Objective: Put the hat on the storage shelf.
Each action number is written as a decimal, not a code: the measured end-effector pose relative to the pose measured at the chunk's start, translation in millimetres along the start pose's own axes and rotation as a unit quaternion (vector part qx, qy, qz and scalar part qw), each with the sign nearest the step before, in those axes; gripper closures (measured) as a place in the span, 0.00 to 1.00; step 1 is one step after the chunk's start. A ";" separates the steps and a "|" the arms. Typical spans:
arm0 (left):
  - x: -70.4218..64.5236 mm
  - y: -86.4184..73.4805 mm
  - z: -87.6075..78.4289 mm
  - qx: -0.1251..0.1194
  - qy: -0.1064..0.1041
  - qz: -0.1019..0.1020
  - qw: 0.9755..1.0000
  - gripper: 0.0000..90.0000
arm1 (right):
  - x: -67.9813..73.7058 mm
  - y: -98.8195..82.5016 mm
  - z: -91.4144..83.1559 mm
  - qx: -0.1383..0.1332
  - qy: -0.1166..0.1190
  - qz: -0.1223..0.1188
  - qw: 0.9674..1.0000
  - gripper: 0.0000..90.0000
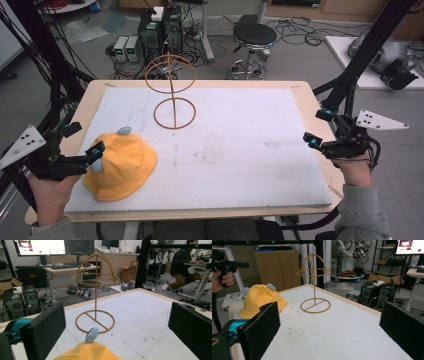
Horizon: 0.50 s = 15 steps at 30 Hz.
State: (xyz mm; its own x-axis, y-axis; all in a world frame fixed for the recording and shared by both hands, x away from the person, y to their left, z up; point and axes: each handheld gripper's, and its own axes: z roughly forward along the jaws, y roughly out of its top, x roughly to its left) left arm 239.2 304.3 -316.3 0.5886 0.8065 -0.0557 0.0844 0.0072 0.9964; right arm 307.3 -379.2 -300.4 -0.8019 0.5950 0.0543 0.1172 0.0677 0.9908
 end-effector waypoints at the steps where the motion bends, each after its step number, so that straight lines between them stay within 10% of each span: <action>1: 0.6 -0.5 0.2 0.002 0.000 -0.001 1.000 0.02 | -0.5 -0.6 0.0 0.001 0.000 0.001 1.000 0.03; 15: 2.3 -0.4 -1.3 0.004 0.006 -0.005 1.000 0.02 | -1.5 -1.4 0.2 0.002 0.000 0.005 1.000 0.03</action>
State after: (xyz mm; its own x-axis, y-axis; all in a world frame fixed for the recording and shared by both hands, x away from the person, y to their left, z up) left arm 239.6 306.9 -316.7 0.5786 0.8130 -0.0652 0.0967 0.0109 0.9953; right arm 308.4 -380.1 -301.9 -0.8004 0.5959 0.0648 0.1277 0.0639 0.9897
